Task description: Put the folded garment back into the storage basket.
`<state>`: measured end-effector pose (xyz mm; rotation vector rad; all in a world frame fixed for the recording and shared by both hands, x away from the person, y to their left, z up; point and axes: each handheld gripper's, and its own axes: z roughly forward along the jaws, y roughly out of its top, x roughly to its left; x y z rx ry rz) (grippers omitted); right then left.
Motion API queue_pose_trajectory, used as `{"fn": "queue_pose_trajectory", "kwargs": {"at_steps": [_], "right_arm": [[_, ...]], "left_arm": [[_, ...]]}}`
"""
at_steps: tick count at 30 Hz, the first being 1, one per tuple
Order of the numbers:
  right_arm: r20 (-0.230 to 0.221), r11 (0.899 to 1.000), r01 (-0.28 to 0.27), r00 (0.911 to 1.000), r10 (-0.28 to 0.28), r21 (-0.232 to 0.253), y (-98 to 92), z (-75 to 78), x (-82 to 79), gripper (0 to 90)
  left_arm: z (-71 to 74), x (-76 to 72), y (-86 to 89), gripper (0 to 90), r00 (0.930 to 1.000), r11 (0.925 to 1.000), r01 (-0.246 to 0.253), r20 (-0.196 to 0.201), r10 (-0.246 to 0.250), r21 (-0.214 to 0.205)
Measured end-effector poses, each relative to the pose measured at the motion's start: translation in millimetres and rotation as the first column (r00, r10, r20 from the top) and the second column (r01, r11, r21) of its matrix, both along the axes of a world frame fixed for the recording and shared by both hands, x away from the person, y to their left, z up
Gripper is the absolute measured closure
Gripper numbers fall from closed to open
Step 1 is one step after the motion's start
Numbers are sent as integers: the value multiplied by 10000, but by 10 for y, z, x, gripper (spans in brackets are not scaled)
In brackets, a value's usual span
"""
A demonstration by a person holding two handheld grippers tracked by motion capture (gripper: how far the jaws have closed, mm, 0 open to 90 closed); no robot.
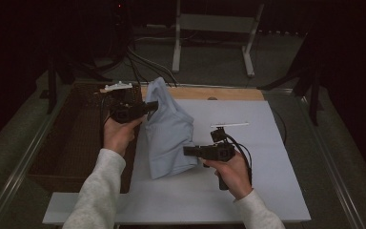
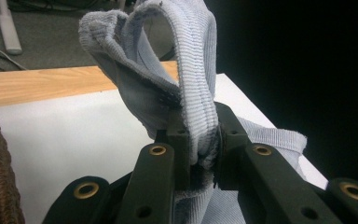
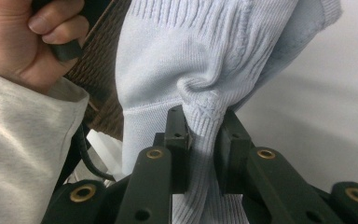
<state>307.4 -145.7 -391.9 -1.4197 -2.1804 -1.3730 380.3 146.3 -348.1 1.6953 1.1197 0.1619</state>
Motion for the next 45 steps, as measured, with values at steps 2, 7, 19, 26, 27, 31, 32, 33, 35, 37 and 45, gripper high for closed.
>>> {"fn": "queue_pose_trajectory", "kwargs": {"at_steps": [2,7,19,26,27,31,32,33,35,37,45], "right_arm": [[22,10000,-20,10000,20,-2,17,6,5,778],[-4,10000,-86,10000,86,12,69,18,28,778],[159,9995,-140,9998,136,292,208,122,87,779],[193,9995,-144,9997,138,298,280,166,138,779],[210,9994,-163,9997,157,317,289,167,144,779],[243,9990,-255,9994,246,359,331,198,146,779],[248,9989,-264,9994,255,380,343,208,146,779],[273,9988,-286,9992,275,402,354,218,147,779],[246,9983,-328,9992,316,488,373,238,148,779],[258,9981,-343,9991,331,505,380,244,150,779],[106,9961,-440,9990,433,766,425,261,165,779]], "left_arm": [[4,5,3,801,10000,10000,8,-5,-8,17],[10,29,7,801,10000,10000,-5,-39,5,32],[60,63,74,801,9999,9999,-108,51,108,-28],[83,85,95,801,9998,9998,-170,41,170,-62],[87,86,98,801,9998,9998,-171,56,171,-45],[97,80,110,801,9998,9997,-190,84,191,-135],[97,80,116,801,9997,9997,-206,86,208,-163],[97,81,119,801,9997,9996,-214,87,215,-173],[102,82,123,801,9997,9996,-230,85,232,-191],[107,81,126,801,9997,9996,-227,98,229,-190],[139,65,141,801,9996,9996,-243,167,246,-163]]}}
